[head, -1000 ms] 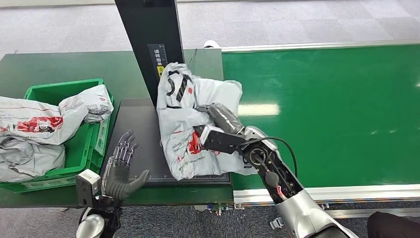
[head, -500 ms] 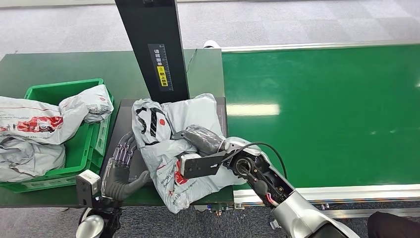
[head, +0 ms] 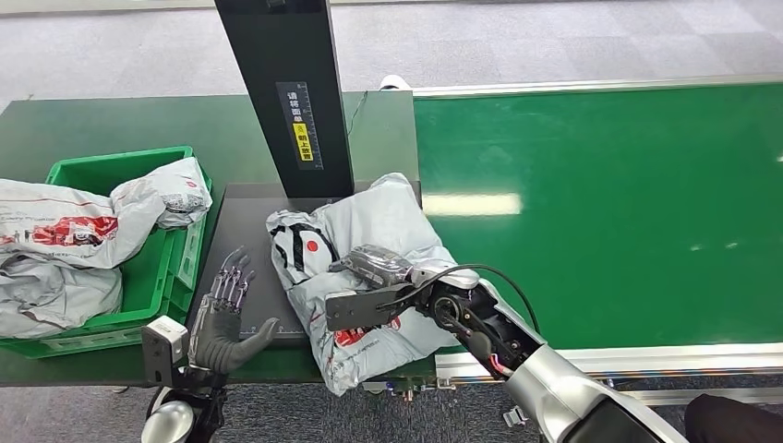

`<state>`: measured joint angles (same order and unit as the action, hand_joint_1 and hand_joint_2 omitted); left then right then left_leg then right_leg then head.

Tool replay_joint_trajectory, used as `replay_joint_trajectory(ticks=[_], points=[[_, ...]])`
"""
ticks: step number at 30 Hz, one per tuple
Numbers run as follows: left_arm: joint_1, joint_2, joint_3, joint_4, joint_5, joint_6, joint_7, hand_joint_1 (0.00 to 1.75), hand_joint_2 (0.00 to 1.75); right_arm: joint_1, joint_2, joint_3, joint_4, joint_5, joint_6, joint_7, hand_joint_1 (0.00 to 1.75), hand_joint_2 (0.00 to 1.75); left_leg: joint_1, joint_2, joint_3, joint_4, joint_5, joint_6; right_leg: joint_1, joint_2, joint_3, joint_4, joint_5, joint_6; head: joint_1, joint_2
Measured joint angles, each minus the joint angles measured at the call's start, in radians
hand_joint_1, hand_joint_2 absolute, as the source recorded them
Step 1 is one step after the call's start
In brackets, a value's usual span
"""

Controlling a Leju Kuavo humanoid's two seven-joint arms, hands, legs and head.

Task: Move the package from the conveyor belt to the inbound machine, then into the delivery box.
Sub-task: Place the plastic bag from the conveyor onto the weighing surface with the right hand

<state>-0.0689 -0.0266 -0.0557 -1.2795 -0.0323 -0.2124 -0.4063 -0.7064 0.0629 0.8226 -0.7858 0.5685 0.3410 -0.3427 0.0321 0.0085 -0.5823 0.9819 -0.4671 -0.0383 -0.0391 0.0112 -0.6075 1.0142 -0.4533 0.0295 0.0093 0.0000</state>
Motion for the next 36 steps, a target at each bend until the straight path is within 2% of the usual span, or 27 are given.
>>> replay_joint_trajectory(ticks=[2,3,4,8,25,31,36], points=[[0.002,-0.001,0.0,0.0,-0.004,0.004,0.002,0.0,1.75,-0.011,0.006,0.01,0.032,0.015,-0.04,0.016,0.38,1.75,0.0,0.0,0.0,0.0,0.0,0.0,0.0,0.0,0.0,0.0,0.0,0.0,0.0,0.0],[0.003,-0.001,0.0,0.0,-0.006,0.005,0.003,0.0,1.75,-0.015,0.008,0.014,0.044,0.02,-0.063,0.017,0.14,1.75,0.0,0.0,0.0,0.0,0.0,0.0,0.0,0.0,0.0,0.0,0.0,0.0,0.0,0.0],[0.004,-0.002,0.0,0.0,-0.007,0.007,0.004,0.0,1.75,-0.017,0.01,0.016,0.051,0.021,-0.084,0.012,0.07,1.75,0.0,0.0,0.0,0.0,0.0,0.0,0.0,0.0,0.0,0.0,0.0,0.0,0.0,0.0],[0.006,-0.003,0.0,0.0,-0.009,0.012,0.007,0.0,1.75,-0.019,0.011,0.021,0.059,0.014,-0.134,-0.016,0.07,1.75,0.0,0.0,0.0,0.0,0.0,0.0,0.0,0.0,0.0,0.0,0.0,0.0,0.0,0.0],[0.011,-0.004,0.0,0.0,-0.009,0.012,0.008,0.0,1.75,-0.02,0.011,0.022,0.063,0.012,-0.14,-0.024,0.07,1.75,0.0,0.0,0.0,0.0,0.0,0.0,0.0,0.0,0.0,0.0,0.0,0.0,0.0,0.0],[0.012,-0.004,0.0,0.0,-0.009,0.012,0.008,0.0,1.75,-0.02,0.011,0.022,0.063,0.012,-0.143,-0.026,0.0,1.75,0.0,0.0,0.0,0.0,0.0,0.0,0.0,0.0,0.0,0.0,0.0,0.0,0.0,0.0],[0.012,-0.004,0.0,0.0,-0.009,0.013,0.002,0.0,1.75,-0.017,0.011,0.01,0.05,-0.011,-0.179,-0.061,0.0,1.75,0.0,0.0,0.0,0.0,0.0,0.0,0.0,0.0,0.0,0.0,0.0,0.0,0.0,0.0]])
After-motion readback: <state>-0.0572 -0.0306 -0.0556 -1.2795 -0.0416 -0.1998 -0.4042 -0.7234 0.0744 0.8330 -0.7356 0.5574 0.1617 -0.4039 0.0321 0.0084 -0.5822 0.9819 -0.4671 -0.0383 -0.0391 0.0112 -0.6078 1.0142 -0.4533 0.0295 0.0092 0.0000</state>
